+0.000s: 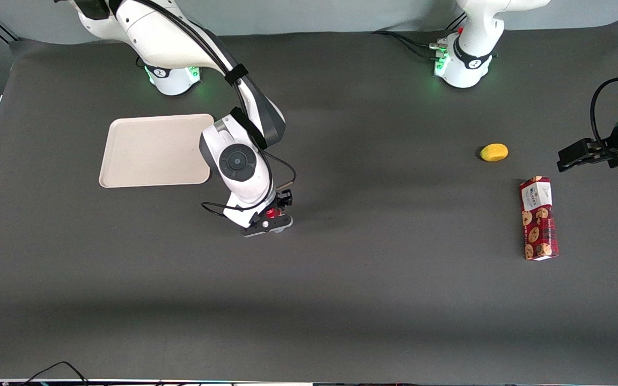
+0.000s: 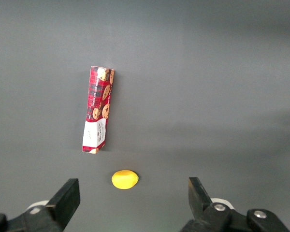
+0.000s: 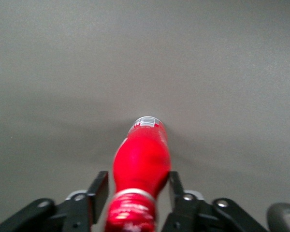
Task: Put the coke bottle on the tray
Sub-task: 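Close the right gripper around the red bottle's neck, then lift the red bottle and carry it toward the white tray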
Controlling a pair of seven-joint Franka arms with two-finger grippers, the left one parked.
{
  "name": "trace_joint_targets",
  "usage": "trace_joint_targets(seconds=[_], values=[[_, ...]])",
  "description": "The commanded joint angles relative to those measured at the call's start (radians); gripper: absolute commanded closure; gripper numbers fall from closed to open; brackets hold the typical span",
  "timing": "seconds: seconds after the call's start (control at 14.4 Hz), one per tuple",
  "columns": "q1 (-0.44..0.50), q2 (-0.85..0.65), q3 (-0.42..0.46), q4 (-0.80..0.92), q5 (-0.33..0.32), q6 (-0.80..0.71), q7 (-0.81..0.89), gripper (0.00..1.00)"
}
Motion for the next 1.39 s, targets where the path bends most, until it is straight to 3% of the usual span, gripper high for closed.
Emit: trace_joint_targets(seconds=[0.0,0.35,0.49,0.7,0.84,1.11,1.32], values=[[0.008,-0.026,0.002,-0.008,0.021,0.000,0.011,1.00],[0.007,-0.104,0.004,0.015,0.009,-0.057,0.009,1.00],[-0.004,-0.150,-0.005,0.100,-0.022,-0.186,-0.021,1.00],[-0.007,-0.158,-0.036,0.297,-0.013,-0.429,-0.046,1.00],[-0.010,-0.170,-0.041,0.349,-0.013,-0.512,-0.047,1.00],[-0.053,-0.244,-0.056,0.226,-0.025,-0.499,-0.091,1.00],[-0.137,-0.398,-0.056,-0.044,-0.072,-0.380,-0.245,1.00]])
